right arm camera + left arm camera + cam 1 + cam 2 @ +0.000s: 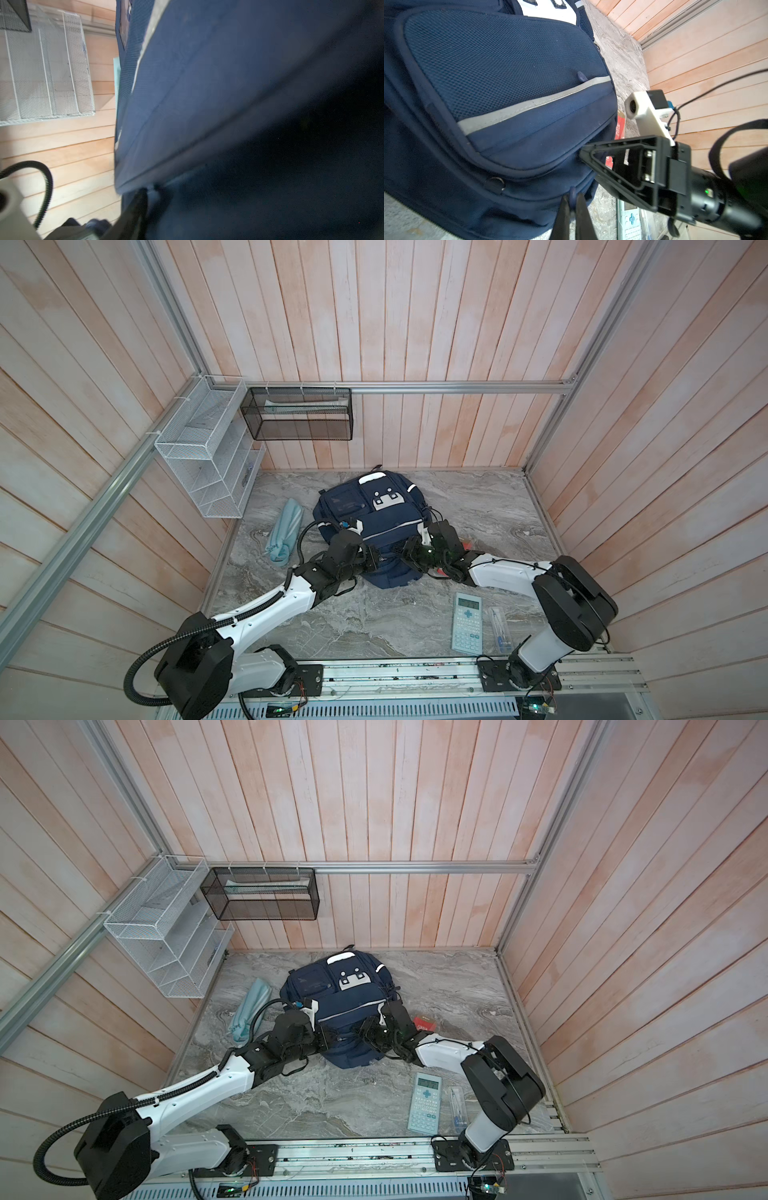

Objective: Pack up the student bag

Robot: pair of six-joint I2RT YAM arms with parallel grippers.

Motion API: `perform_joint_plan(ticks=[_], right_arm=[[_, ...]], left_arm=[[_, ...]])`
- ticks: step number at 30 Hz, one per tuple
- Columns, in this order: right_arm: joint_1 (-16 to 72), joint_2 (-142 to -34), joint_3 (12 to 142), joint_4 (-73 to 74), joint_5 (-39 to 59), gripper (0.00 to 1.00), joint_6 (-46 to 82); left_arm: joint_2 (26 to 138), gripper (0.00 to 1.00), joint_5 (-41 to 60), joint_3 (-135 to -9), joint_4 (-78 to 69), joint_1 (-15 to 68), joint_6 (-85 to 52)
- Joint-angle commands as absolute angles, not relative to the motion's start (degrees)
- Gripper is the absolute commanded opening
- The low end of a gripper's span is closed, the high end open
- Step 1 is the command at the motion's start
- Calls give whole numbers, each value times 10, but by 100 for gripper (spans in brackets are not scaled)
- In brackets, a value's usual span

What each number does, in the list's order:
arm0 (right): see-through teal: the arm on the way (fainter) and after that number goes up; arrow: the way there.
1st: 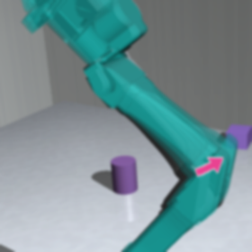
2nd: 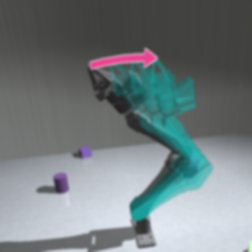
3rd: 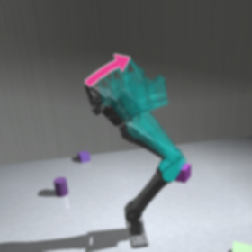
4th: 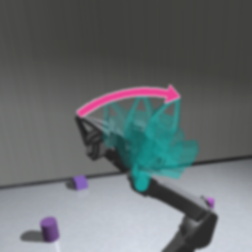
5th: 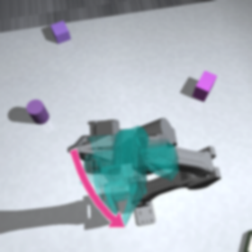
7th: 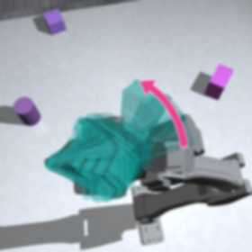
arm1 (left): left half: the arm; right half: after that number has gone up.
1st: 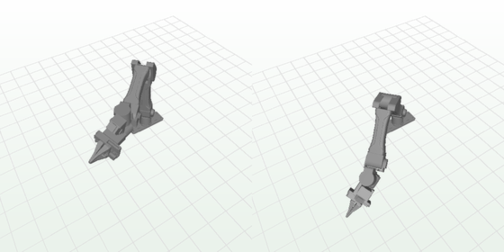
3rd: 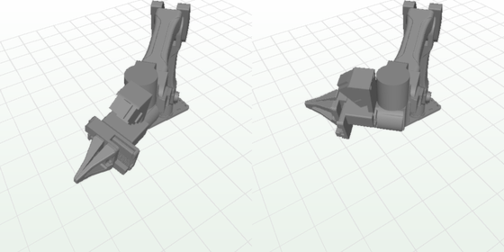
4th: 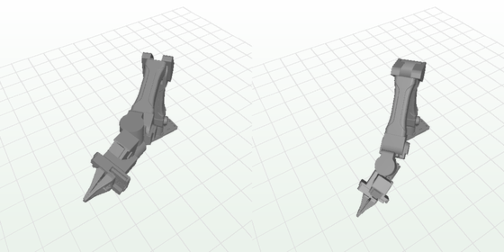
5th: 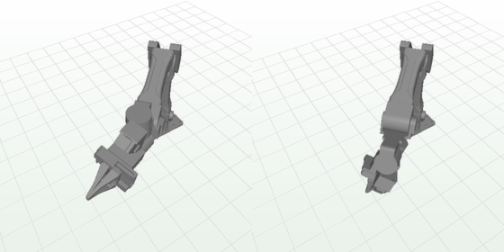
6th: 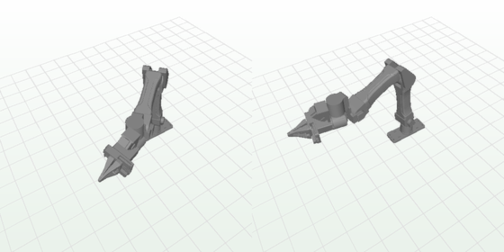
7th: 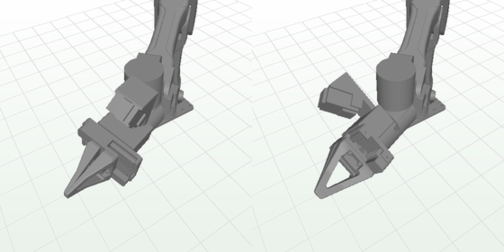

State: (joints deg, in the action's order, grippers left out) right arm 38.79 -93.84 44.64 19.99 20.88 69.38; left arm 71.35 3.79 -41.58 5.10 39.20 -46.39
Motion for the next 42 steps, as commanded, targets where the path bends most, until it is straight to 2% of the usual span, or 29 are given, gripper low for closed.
perform_joint_plan(ticks=[1,2,3,4,9,17,26,30,32,33,34,36,37,38,39,42], right_arm=[[381,-938,438,271,198,18,704],[378,-927,436,258,194,7,691],[374,-915,440,232,196,1,675],[371,-905,441,213,198,0,663],[335,-847,416,155,221,0,634],[264,-870,485,19,306,0,501],[242,-869,503,-15,323,0,479],[253,-868,509,-12,323,0,486],[280,-868,510,4,310,0,506],[299,-869,509,20,297,5,524],[317,-868,504,41,286,12,544],[352,-872,492,104,266,36,582],[366,-877,496,122,262,44,583],[377,-888,519,98,256,48,570],[386,-899,546,58,243,50,553],[397,-898,571,2,199,56,535]], left_arm=[[691,0,37,-402,15,401,-477],[688,0,30,-396,19,399,-472],[687,0,23,-391,25,394,-466],[688,0,19,-387,30,385,-460],[692,0,59,-349,18,258,-426],[728,0,42,-401,14,151,-367],[794,5,-25,-483,43,116,-306],[833,9,-8,-507,41,108,-293],[839,16,4,-522,48,109,-286],[838,22,4,-529,56,109,-283],[836,27,2,-536,67,109,-277],[828,43,-19,-554,108,107,-265],[822,52,-30,-561,130,106,-260],[816,66,-42,-565,151,102,-258],[808,76,-37,-565,168,92,-258],[797,89,-75,-561,200,73,-239]])
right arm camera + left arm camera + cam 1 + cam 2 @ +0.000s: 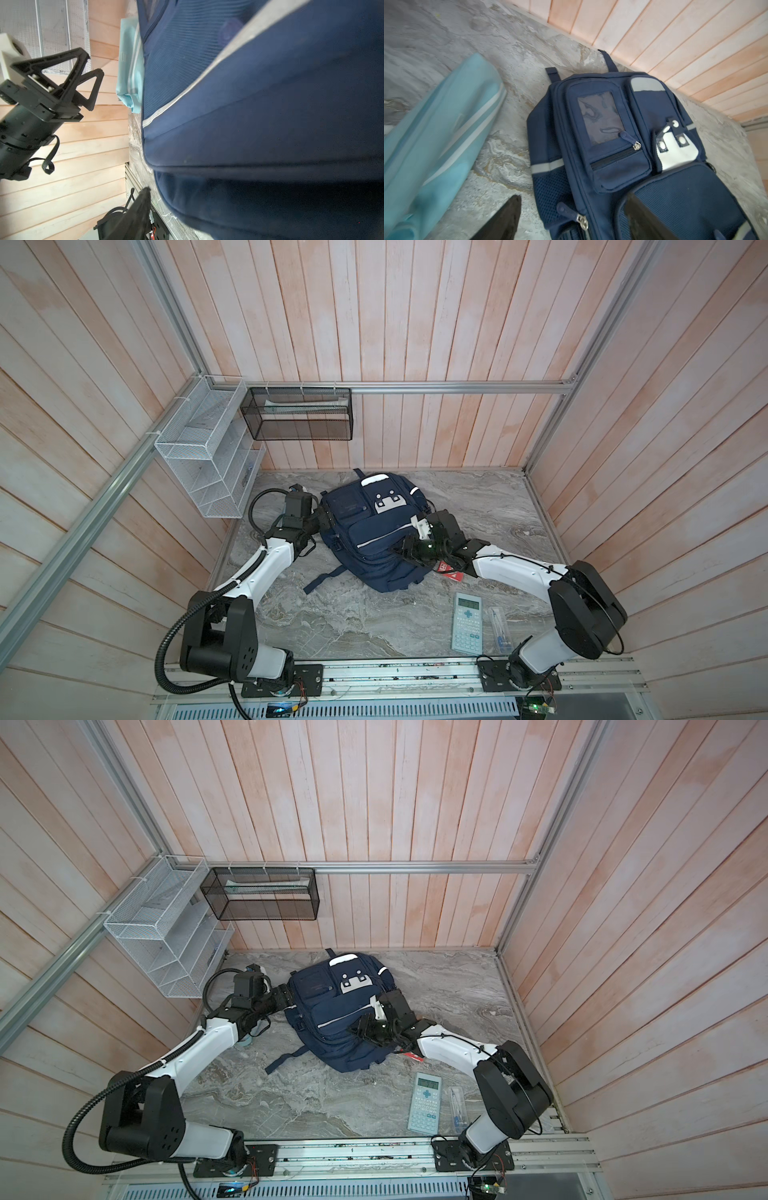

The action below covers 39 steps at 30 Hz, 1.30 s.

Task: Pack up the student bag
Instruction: 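Grasp the light-blue pencil case beside the bag with the left gripper, then lift the pencil case over the bag toward the right gripper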

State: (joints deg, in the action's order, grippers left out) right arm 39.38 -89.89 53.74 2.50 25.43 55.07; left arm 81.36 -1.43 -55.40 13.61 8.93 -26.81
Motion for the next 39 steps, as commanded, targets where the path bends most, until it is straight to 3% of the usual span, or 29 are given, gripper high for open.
perform_joint_plan(ticks=[1,3,7,11,13,14,17,19,23,30,32,35,37,39], right_arm=[[396,-894,568,-3,191,57,534],[396,-885,572,-37,172,64,521],[398,-863,562,-53,172,65,504],[398,-829,531,-31,181,65,499],[397,-815,515,-22,179,64,503],[397,-809,509,-17,179,64,504],[396,-799,500,-24,174,64,502],[400,-783,493,-33,143,64,499],[406,-728,435,30,92,65,507],[421,-732,449,86,107,66,477],[423,-748,458,115,129,66,488],[428,-784,496,134,176,69,487],[433,-801,520,145,199,98,472],[437,-807,534,148,213,98,457]], left_arm=[[804,93,-92,-563,209,67,-232],[830,94,-140,-572,227,53,-226],[879,95,-146,-573,201,-1,-239],[941,96,-214,-624,218,-7,-218],[975,91,-216,-641,219,-8,-210],[996,85,-198,-650,225,-11,-210],[1014,44,-172,-655,239,-10,-216],[986,0,-209,-633,224,3,-208],[895,0,-168,-616,229,6,-218],[735,0,106,-583,224,33,-292],[700,0,175,-566,205,59,-326],[668,0,193,-549,172,138,-386],[666,0,173,-549,162,201,-413],[665,0,171,-543,135,242,-445]])
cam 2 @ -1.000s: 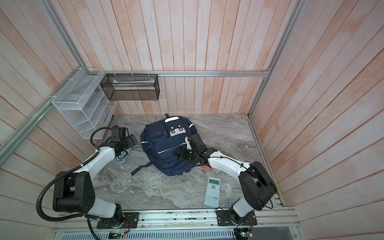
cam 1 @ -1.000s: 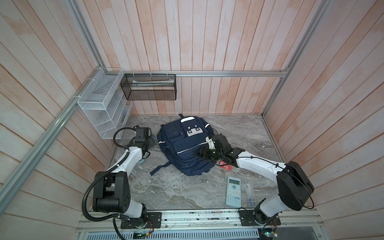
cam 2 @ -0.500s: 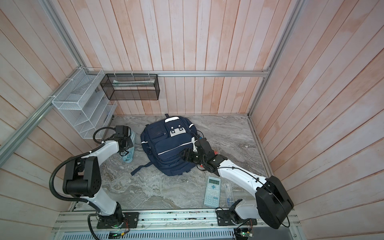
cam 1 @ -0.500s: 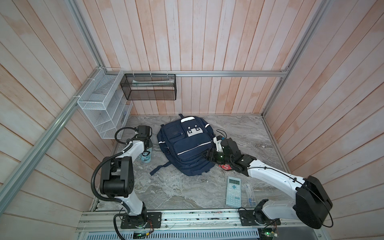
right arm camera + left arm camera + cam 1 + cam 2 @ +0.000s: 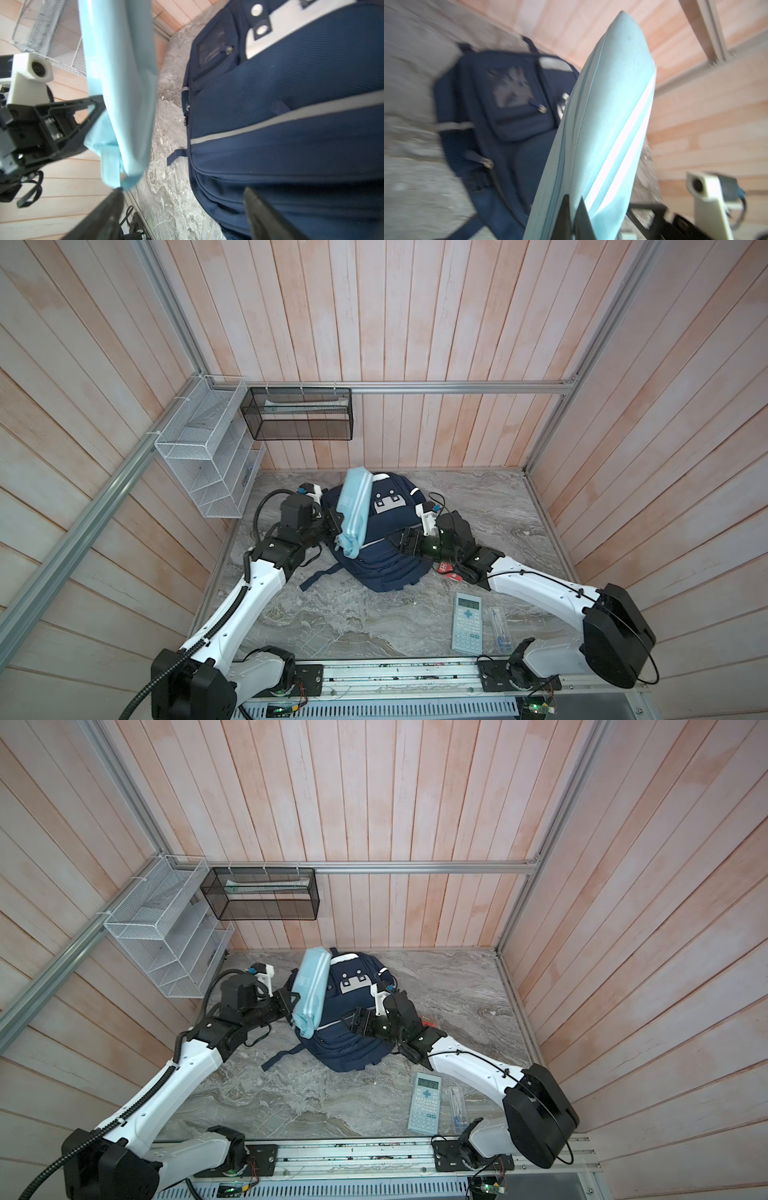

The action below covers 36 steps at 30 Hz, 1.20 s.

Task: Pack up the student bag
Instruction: 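Lift the pencil case over the bag toward the right gripper, then take the pencil case with the right gripper while the left gripper releases it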

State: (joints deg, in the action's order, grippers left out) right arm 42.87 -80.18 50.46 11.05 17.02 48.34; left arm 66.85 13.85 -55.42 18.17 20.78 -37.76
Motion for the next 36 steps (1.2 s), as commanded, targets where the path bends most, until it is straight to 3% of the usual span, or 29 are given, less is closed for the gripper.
perform_joint_plan(ticks=[1,5,6,9,11,13,16,19,21,23,24,25,26,30,35,36], right_arm=[[437,-807,534,154,216,98,457],[440,-809,530,166,215,98,449],[440,-809,532,153,203,93,444],[437,-794,506,169,176,66,445],[437,-777,482,202,175,25,446],[437,-760,469,207,165,1,446],[435,-732,466,166,136,0,434],[417,-692,450,127,130,0,426],[391,-658,441,83,131,0,418],[351,-622,439,14,132,0,403],[332,-607,439,-16,130,0,397],[308,-592,440,-52,128,0,393],[282,-578,441,-85,131,0,389],[187,-540,425,-152,165,0,384],[136,-512,399,-151,217,0,392],[136,-511,398,-151,217,0,393]], left_arm=[[665,0,188,-537,111,250,-463],[682,0,189,-562,99,291,-473],[682,0,194,-560,91,294,-480],[679,0,201,-537,62,302,-503],[683,0,206,-525,55,305,-507],[683,0,207,-517,53,306,-506],[677,0,216,-505,34,306,-477],[683,43,198,-529,74,306,-394],[705,61,163,-565,133,306,-319],[742,63,125,-601,193,308,-242],[762,56,107,-616,218,310,-217],[782,38,88,-625,235,313,-189],[802,29,78,-632,247,318,-165],[859,30,58,-646,260,347,-82],[915,44,-8,-660,265,397,-13],[923,53,-14,-660,264,401,-12]])
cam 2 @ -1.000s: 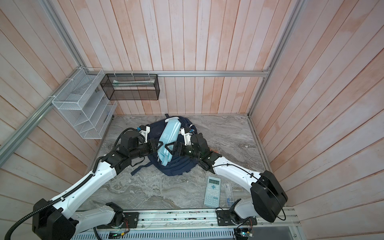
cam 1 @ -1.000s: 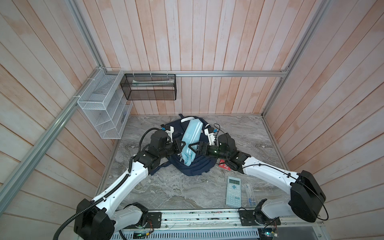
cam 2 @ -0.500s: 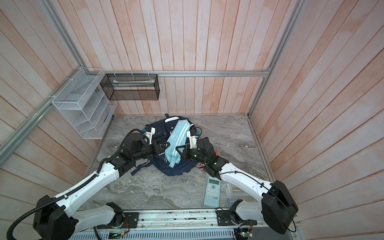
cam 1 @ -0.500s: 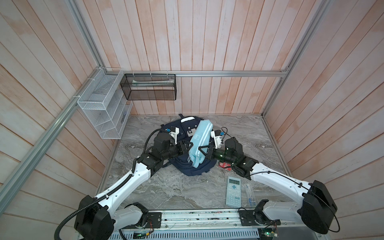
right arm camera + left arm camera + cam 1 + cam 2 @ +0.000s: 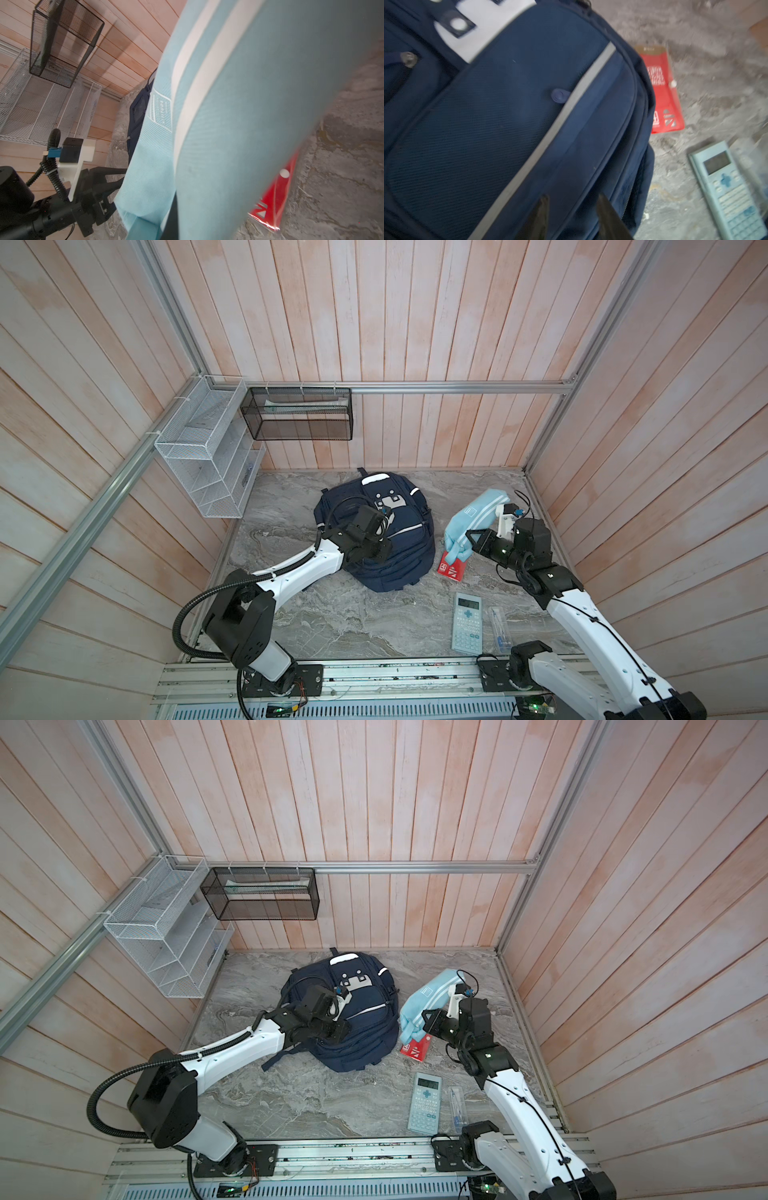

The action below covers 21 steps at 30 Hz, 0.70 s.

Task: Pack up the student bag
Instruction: 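Take the pencil case with the right gripper while the left gripper releases it, then pull the bag's top flap open with the left gripper while right brings the case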

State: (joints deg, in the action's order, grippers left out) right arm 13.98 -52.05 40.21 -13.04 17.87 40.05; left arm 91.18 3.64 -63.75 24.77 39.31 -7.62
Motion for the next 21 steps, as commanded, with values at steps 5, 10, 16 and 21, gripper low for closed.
perform_joint_plan(ticks=[5,10,16,21], right_arm=[[136,-518,384,-133,234,0,405],[139,-533,376,-103,274,0,408],[172,-553,362,-77,282,0,427],[243,-582,330,3,273,0,474]], left_arm=[[948,63,-65,-650,241,419,-4],[985,59,-175,-671,233,432,6],[976,0,-131,-727,268,432,0],[924,0,-54,-788,319,401,-24]])
